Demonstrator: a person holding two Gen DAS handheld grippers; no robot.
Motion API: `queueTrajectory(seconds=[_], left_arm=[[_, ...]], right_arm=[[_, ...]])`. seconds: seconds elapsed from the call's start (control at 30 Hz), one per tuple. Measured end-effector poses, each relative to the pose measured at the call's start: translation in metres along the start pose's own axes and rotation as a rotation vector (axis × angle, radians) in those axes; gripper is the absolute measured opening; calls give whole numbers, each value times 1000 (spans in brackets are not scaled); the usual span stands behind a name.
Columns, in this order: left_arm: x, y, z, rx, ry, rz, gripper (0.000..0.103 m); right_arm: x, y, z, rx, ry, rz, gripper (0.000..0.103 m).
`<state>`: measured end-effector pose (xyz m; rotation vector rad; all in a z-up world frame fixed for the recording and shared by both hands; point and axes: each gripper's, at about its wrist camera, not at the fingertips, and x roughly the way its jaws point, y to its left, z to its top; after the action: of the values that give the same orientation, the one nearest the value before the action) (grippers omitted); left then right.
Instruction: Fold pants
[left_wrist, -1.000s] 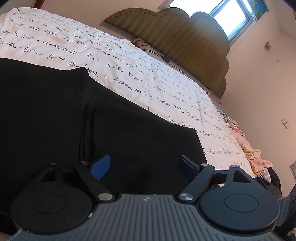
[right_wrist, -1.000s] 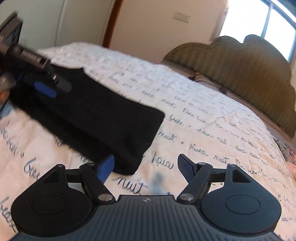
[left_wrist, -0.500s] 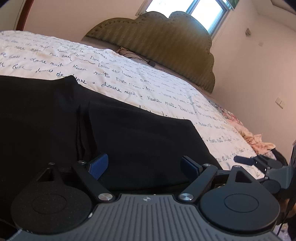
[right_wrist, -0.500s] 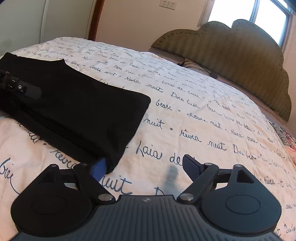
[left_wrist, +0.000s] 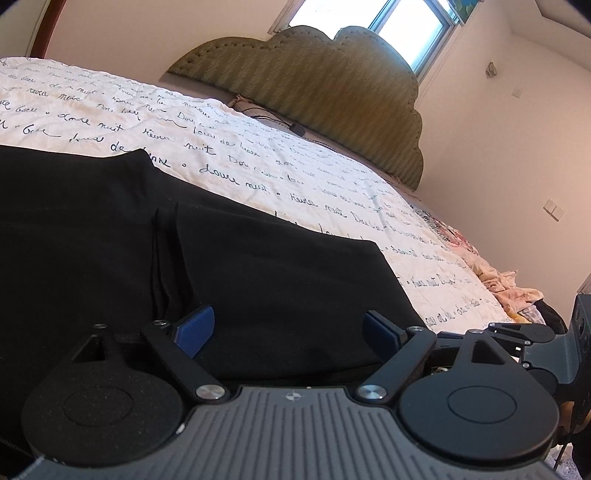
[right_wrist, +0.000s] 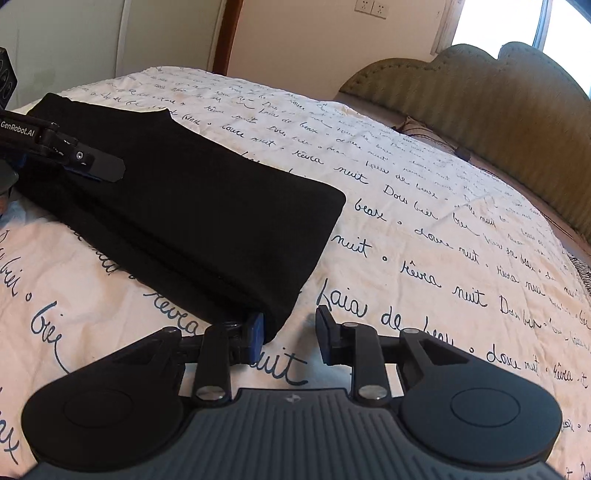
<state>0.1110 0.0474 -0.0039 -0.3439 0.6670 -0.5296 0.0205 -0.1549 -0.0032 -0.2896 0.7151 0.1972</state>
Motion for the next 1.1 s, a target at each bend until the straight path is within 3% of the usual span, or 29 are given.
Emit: queueTrajectory(seconds=[0.17, 0.3, 0.43, 0.57, 0.73, 0.83, 1.0, 1.1], left_arm=[[0, 0, 0, -1, -5, -4, 90], [-17, -5, 1, -8, -40, 37, 89], [-64, -1, -4, -6, -160, 108, 90], [-127, 33, -3, -137, -293, 235, 91], [-222, 88, -4, -407, -514, 417, 92], [-270, 104, -10, -477, -618, 513, 96], [-313, 118, -18, -503, -687, 595, 98], [-318, 128, -26, -545, -675, 596, 99]], right_arm=[[-2, -2, -14, 56, -60, 13, 29], [-20, -20, -9, 233, -60, 63, 55], [-52, -18, 5, 245, -192, 84, 68], [-48, 19, 36, 93, -245, 84, 69], [-10, 117, 78, -216, -266, 227, 69], [15, 185, 96, -420, -257, 306, 69], [24, 270, 111, -632, -305, 434, 69], [35, 302, 125, -670, -335, 426, 69]])
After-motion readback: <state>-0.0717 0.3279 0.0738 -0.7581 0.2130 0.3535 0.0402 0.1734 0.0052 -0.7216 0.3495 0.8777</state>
